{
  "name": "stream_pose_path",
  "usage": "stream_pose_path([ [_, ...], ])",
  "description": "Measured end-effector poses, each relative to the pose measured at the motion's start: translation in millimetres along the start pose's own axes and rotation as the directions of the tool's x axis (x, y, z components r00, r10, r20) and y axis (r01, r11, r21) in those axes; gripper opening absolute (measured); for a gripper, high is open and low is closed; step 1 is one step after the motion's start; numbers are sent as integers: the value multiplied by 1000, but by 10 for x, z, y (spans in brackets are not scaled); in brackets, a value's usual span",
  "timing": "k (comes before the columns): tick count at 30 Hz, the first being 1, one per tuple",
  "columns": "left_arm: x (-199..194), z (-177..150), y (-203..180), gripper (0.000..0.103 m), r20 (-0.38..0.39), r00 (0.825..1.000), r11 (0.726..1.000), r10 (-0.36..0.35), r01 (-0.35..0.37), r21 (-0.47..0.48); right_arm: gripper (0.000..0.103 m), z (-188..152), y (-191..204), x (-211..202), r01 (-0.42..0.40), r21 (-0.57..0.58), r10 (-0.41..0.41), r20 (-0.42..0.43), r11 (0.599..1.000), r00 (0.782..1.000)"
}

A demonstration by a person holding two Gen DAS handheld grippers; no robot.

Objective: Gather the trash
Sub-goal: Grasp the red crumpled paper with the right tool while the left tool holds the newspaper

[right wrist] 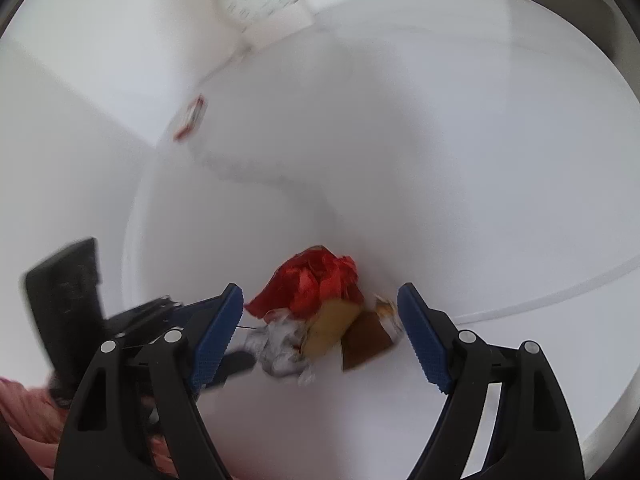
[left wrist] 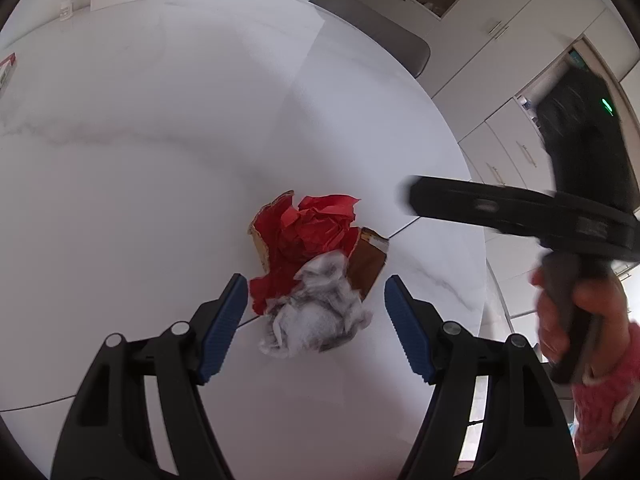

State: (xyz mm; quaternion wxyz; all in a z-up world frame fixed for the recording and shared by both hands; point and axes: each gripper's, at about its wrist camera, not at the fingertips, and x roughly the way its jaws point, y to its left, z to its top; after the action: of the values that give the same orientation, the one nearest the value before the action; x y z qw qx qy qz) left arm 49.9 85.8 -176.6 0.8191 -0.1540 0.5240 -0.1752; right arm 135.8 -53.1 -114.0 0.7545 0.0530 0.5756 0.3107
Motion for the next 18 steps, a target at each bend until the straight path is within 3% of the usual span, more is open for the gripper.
stream_pose_path([
  [7,-92,-52,40,68,-3,1000,1000,0,0,-1,79,190,244,695,57,-140,-81,-176,989,981],
  [8,-102,-62,53,68,-5,1000,1000,-1,1,-2,76,191,271,765,77,-163,-108,-190,984,976],
  [10,-112,-87,77,68,-9,1000,1000,-1,1,-4,62,175,313,837,87,-194,-127,-204,977,971],
  [12,-111,-114,108,68,-21,1000,1000,-1,1,-5,41,168,335,847,82,-212,-127,-206,974,970],
  [14,-99,-139,102,68,-35,999,1000,-5,5,-10,29,180,363,839,88,-228,-133,-193,970,972],
  [18,-113,-225,63,68,-52,999,1000,-15,16,10,27,236,376,670,63,-189,-87,-122,980,989],
])
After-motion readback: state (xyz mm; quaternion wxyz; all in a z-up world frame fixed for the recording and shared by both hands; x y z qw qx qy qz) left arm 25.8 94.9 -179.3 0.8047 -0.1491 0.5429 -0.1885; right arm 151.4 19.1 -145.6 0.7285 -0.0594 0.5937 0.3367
